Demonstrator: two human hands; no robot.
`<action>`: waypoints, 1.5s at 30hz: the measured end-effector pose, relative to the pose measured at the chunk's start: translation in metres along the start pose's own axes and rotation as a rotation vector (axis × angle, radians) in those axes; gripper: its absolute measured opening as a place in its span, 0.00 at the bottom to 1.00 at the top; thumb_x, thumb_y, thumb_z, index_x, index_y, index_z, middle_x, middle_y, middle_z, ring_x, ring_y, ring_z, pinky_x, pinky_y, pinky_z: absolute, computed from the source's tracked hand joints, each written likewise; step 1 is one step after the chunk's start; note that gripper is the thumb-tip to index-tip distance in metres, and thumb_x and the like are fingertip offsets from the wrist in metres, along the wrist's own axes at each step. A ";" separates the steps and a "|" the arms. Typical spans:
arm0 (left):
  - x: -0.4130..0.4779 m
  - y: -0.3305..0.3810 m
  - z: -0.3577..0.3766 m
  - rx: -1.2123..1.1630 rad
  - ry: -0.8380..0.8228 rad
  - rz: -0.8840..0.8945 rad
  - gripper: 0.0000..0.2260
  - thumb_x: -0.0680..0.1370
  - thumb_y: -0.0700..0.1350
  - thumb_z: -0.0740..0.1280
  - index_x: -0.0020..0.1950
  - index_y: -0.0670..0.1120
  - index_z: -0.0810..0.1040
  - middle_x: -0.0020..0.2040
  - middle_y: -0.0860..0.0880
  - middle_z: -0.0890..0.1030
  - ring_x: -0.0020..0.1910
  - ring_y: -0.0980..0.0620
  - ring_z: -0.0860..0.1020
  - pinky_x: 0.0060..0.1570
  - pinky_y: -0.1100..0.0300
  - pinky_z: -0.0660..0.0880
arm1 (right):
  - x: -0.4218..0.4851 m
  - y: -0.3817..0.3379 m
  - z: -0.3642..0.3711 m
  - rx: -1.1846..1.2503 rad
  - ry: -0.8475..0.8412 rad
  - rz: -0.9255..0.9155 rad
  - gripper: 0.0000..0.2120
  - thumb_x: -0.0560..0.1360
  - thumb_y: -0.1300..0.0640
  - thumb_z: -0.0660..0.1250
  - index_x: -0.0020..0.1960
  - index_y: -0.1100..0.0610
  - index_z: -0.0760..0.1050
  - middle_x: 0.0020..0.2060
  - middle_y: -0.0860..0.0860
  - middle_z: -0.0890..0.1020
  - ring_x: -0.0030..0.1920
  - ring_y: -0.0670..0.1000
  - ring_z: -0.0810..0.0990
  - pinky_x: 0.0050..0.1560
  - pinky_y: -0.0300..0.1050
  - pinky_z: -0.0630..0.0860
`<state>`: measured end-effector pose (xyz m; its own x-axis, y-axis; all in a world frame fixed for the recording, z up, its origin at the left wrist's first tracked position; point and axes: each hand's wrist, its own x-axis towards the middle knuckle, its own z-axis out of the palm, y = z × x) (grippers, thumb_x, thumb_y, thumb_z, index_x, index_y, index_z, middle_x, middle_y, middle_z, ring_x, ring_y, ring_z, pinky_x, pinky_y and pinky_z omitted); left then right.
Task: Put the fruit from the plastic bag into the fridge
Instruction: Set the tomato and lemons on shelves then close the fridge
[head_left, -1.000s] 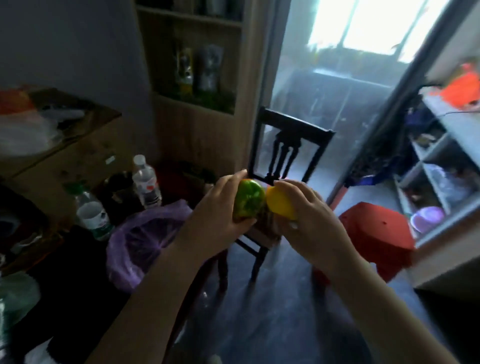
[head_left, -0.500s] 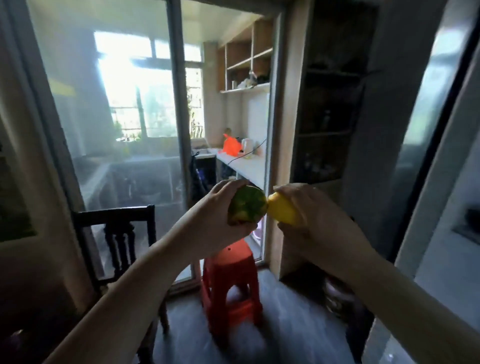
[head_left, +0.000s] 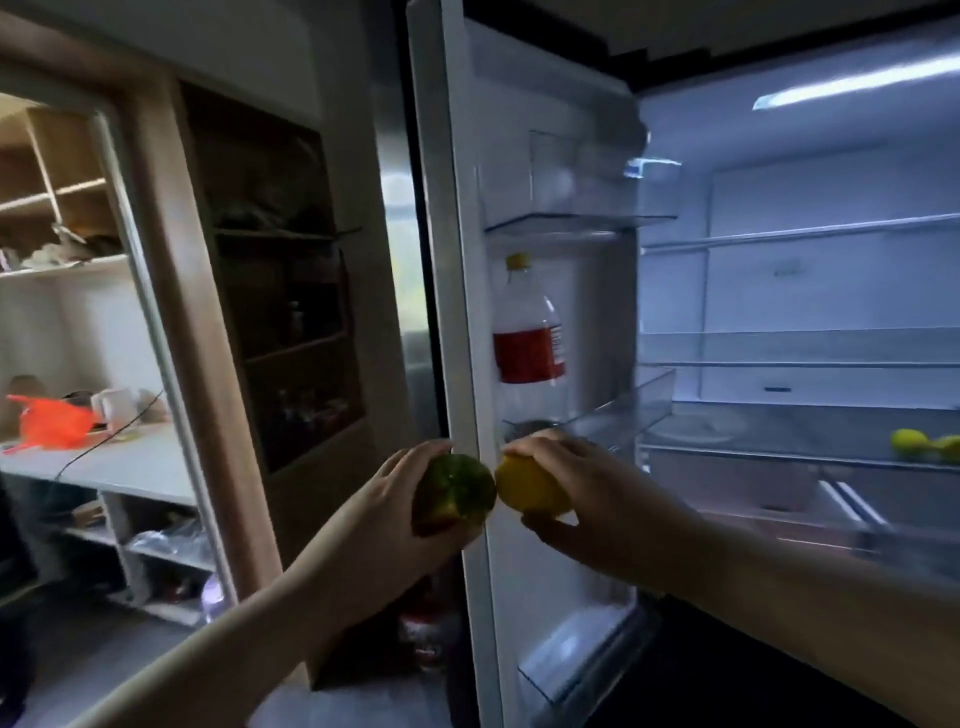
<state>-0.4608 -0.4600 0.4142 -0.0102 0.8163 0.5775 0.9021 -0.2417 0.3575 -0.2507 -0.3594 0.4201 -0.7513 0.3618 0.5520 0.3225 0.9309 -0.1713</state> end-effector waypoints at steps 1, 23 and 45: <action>0.007 0.006 0.009 -0.008 -0.026 0.025 0.37 0.64 0.71 0.64 0.70 0.58 0.64 0.61 0.61 0.71 0.55 0.63 0.74 0.53 0.69 0.74 | -0.009 0.005 -0.008 -0.018 -0.005 0.010 0.26 0.74 0.48 0.67 0.69 0.46 0.62 0.64 0.44 0.71 0.57 0.37 0.67 0.51 0.29 0.67; 0.162 0.241 0.223 -0.229 -0.225 0.401 0.32 0.67 0.66 0.66 0.69 0.57 0.65 0.61 0.56 0.74 0.55 0.60 0.74 0.57 0.61 0.75 | -0.216 0.185 -0.197 -0.363 0.108 0.299 0.26 0.72 0.50 0.69 0.68 0.50 0.67 0.63 0.45 0.73 0.59 0.45 0.73 0.56 0.38 0.70; 0.354 0.275 0.450 -0.382 -0.401 0.395 0.29 0.70 0.53 0.73 0.69 0.51 0.68 0.62 0.51 0.74 0.59 0.56 0.72 0.60 0.62 0.69 | -0.249 0.441 -0.204 -0.385 0.164 0.515 0.23 0.71 0.52 0.70 0.64 0.53 0.70 0.57 0.48 0.76 0.56 0.48 0.75 0.55 0.41 0.72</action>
<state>-0.0227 -0.0016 0.3863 0.5163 0.7421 0.4274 0.5888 -0.6700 0.4521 0.1958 -0.0493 0.3740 -0.3584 0.7152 0.6000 0.8223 0.5461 -0.1599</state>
